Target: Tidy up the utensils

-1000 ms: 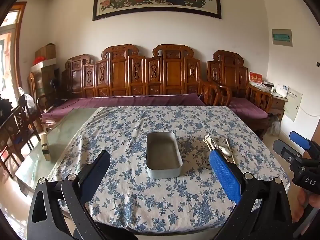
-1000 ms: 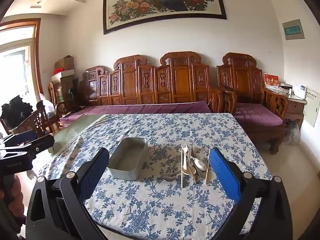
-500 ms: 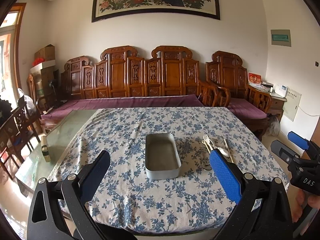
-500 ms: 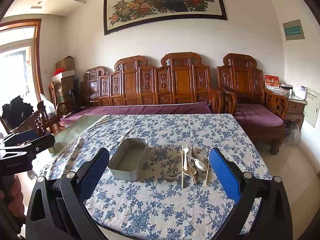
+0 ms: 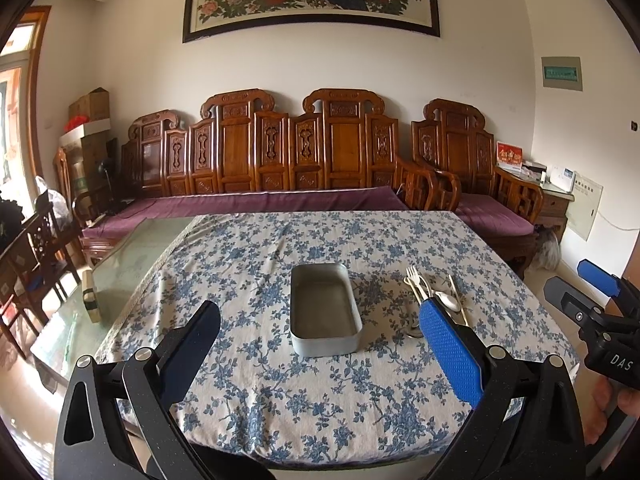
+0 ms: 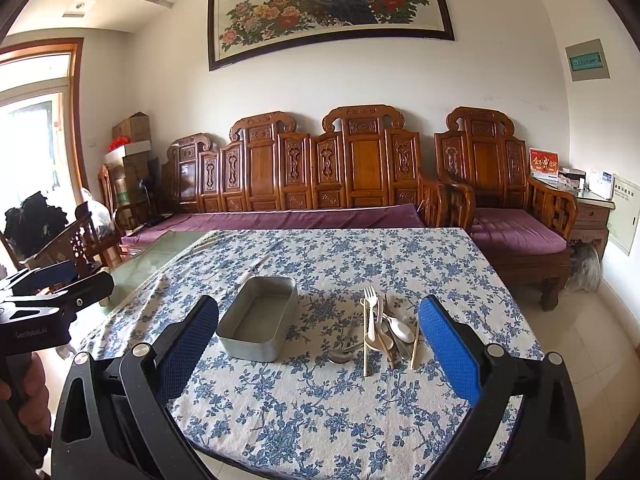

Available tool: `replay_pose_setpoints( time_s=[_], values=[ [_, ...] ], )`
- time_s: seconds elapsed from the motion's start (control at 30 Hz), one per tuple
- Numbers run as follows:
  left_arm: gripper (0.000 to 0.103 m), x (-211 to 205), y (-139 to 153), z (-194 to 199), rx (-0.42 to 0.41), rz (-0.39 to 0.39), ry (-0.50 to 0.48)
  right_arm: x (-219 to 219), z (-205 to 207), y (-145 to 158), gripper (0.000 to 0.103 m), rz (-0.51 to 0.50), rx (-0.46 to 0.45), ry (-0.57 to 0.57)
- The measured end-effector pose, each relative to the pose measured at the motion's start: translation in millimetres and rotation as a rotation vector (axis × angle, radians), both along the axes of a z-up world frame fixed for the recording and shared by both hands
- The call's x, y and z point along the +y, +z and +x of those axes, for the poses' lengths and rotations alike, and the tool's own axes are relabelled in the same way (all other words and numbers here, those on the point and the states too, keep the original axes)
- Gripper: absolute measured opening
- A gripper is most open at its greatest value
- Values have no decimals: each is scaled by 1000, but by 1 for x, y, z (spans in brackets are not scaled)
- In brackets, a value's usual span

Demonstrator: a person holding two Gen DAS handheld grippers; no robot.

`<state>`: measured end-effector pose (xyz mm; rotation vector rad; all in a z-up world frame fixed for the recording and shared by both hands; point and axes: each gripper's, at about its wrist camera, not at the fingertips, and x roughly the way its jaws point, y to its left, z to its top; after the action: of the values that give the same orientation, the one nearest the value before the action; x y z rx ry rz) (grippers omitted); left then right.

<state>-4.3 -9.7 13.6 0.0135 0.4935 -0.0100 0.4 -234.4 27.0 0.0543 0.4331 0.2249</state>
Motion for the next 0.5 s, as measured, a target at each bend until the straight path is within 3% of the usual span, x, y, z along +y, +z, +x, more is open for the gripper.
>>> replay_pose_setpoints(
  time_s=[0.5],
  values=[
    [96,1,-5,-1,-1,-1,-2,0,1,3,100,0,-1,0]
  ],
)
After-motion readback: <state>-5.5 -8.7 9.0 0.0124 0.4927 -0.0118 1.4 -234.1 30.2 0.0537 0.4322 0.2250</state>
